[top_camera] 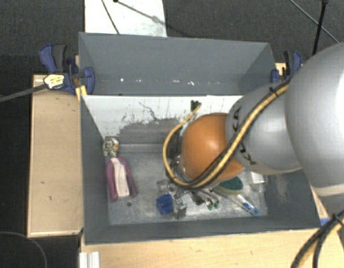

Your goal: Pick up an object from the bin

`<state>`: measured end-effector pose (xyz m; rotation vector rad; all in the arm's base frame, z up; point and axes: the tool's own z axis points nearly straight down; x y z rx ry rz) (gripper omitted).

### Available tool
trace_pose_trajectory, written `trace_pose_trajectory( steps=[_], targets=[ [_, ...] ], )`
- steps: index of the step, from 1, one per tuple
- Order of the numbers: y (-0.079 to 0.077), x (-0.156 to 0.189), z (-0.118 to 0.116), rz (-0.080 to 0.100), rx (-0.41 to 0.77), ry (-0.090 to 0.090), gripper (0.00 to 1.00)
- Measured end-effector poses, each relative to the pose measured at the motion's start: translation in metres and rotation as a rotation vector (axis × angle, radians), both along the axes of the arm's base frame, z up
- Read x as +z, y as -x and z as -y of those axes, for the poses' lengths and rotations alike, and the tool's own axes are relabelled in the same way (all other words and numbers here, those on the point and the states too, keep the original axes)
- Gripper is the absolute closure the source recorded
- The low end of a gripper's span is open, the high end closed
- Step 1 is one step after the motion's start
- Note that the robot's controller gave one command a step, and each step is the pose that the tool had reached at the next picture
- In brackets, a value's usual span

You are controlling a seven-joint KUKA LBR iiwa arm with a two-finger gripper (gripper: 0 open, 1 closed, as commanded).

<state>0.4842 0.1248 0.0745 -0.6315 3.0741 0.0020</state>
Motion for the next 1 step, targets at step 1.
trace_pose_trajectory(
  steps=[1],
  targets=[
    [0.0056, 0.1300, 0.0049, 0.007, 0.004, -0.001, 1.00]
  ],
)
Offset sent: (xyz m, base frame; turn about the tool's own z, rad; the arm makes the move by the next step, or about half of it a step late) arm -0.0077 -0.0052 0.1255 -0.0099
